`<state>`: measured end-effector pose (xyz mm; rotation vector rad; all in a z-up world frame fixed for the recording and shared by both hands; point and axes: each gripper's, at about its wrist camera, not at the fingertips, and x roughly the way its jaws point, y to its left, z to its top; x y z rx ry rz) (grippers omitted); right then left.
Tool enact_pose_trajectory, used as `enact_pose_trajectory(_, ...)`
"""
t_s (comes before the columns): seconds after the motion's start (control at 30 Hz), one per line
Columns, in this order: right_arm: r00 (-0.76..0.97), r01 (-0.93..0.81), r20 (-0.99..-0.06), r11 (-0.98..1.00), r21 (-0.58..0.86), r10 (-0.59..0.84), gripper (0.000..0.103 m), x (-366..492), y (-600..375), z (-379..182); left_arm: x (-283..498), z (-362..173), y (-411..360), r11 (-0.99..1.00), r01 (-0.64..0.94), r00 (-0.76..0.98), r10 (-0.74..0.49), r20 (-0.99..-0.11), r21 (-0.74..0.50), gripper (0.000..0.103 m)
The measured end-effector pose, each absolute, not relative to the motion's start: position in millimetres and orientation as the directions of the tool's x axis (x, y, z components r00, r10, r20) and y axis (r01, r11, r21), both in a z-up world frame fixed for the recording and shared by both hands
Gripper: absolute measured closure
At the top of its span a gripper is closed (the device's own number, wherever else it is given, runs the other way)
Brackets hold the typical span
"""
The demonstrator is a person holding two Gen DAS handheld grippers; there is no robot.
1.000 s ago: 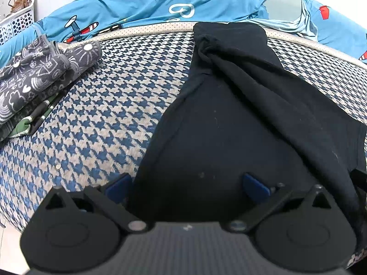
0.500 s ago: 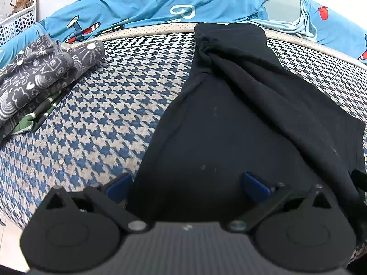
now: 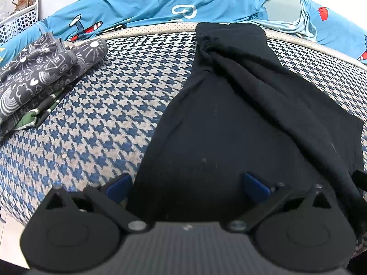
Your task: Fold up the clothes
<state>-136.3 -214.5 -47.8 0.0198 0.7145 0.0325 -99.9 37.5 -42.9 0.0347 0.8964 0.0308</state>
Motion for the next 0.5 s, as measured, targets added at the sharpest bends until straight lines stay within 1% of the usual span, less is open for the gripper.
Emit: enact_pose_trajectory(0.5,0.752,-0.017,-0.659,0.999,0.031,0.033,0.016,-137.9,-215.7,-47.4,-104.6,-42.7,38.7,0.999,-0.013,0.626,0.04,-0.779,0.041,0.0)
